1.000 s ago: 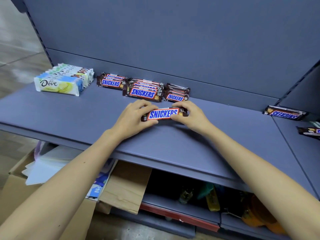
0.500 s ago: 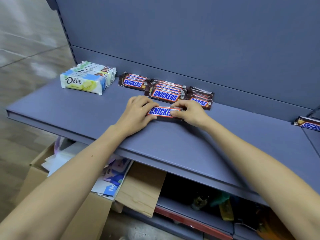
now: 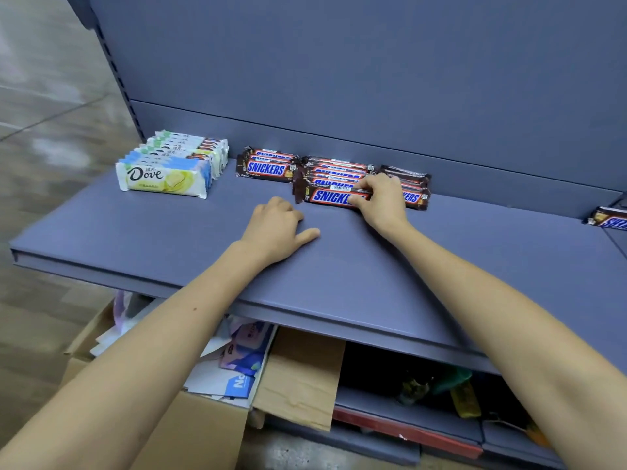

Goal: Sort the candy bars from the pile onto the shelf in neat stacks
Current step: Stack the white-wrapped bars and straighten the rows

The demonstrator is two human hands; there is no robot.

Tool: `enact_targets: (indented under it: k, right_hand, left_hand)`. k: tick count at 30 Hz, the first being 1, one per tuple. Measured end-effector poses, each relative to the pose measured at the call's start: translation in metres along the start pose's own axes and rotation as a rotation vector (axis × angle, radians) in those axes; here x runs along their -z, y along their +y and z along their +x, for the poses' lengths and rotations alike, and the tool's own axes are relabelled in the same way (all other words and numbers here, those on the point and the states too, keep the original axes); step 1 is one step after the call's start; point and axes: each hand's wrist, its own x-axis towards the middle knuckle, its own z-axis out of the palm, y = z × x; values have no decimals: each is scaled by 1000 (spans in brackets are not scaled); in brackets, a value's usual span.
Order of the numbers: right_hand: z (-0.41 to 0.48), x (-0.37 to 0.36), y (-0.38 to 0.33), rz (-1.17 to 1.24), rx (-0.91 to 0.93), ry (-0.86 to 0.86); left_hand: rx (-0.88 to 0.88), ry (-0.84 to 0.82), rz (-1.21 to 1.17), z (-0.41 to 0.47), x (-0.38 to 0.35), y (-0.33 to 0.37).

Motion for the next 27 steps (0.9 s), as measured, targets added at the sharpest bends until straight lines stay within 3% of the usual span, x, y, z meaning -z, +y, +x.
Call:
enact_targets:
  k: [7, 13, 20, 27]
  right_hand:
    - [-3, -7, -3, 5, -23, 64]
    - [-13, 16, 5, -45, -17, 63]
    - [-43, 97, 91, -179, -122, 10]
    - [-99, 196, 202, -182, -369, 139]
  left_hand:
    - [2, 19, 3, 4, 7, 0]
    - [-61, 231, -106, 16, 14, 26]
    - [-344, 226, -273, 58, 9, 138]
    - [-494, 105, -338, 84, -2, 272]
